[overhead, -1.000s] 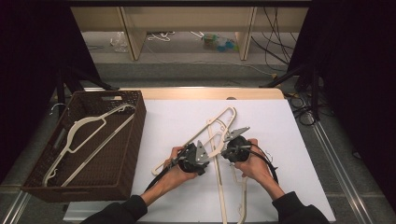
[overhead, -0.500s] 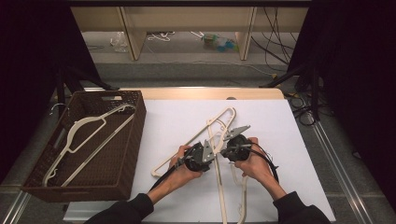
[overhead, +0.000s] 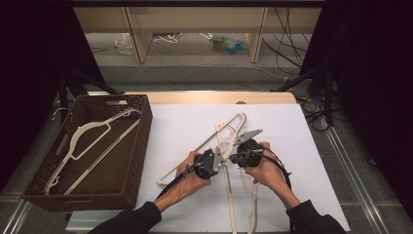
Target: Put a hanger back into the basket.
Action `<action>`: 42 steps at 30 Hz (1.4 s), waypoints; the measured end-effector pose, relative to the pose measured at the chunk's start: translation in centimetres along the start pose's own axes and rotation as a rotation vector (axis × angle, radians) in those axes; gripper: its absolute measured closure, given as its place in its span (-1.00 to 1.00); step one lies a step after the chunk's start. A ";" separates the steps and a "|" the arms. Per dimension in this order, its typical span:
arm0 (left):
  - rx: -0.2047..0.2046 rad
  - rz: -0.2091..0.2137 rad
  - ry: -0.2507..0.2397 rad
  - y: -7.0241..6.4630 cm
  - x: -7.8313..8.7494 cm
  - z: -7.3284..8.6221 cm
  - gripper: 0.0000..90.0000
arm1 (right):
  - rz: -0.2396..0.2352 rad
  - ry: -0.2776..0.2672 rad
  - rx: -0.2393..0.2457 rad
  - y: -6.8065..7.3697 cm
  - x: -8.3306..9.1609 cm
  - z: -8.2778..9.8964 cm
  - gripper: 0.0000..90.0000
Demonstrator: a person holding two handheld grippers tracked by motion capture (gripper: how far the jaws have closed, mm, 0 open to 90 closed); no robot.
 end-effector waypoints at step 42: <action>0.213 -0.030 0.087 8.2 6.3 -0.8 0.91 | 0.057 -0.251 -0.233 -1.5 8.9 3.5 -0.18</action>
Point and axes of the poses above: each handheld gripper's, and its own axes: x roughly backward along the jaws, z roughly out of its underside, y roughly to its left, the point moved 5 cm from there along -x, roughly forward along the jaws, and after that the axes turned 4 degrees about z, right-handed, at the moved point
